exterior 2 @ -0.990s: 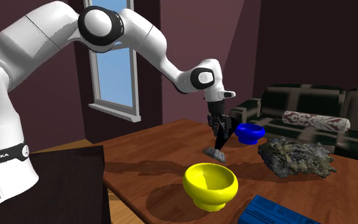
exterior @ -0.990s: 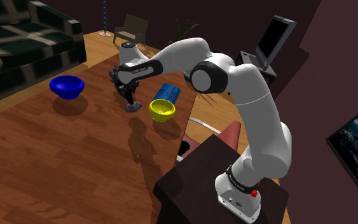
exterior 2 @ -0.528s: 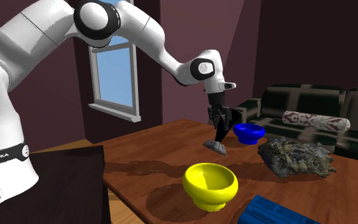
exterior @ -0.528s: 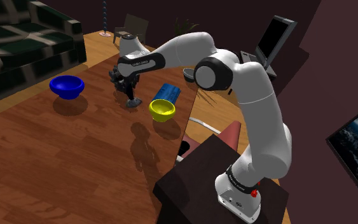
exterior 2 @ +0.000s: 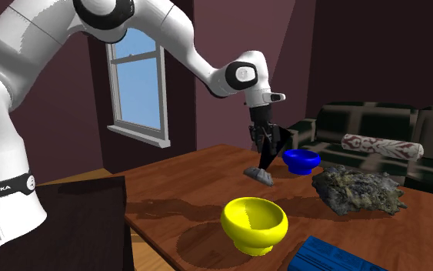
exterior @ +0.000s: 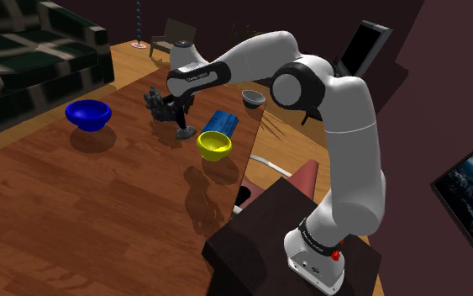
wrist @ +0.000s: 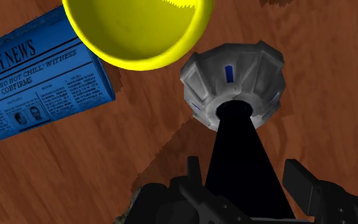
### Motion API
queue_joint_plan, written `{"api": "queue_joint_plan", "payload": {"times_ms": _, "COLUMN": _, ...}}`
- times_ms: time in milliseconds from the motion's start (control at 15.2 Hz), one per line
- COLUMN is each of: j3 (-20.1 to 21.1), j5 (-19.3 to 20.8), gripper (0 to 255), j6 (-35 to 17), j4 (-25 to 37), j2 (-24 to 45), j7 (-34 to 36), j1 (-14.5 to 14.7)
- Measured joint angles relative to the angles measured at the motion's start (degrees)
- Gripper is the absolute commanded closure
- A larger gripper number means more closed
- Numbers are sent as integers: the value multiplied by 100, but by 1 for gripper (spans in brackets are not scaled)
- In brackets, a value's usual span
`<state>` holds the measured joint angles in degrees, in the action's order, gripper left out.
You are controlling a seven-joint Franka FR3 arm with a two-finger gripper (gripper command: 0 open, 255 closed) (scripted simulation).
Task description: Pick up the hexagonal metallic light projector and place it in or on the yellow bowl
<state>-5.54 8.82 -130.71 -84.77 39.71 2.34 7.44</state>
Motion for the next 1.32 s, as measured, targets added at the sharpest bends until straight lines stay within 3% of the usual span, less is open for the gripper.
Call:
{"api": "queue_joint_plan", "payload": {"times_ms": 330, "j3": -94, "j5": 34, "gripper": 255, "j6": -621, "j4": -1322, "j2": -772, "j7": -341, "j1": -314}}
{"api": "queue_joint_plan", "payload": {"times_ms": 858, "j3": -273, "j5": 37, "gripper": 255, "j6": -1365, "j4": -2863, "j2": -1691, "j7": -1045, "j1": -887}}
{"api": "queue_joint_plan", "payload": {"times_ms": 1320, "j3": -308, "j5": 34, "gripper": 255, "j6": -1820, "j4": -3102, "j2": -1516, "j7": -1161, "j1": -1016}}
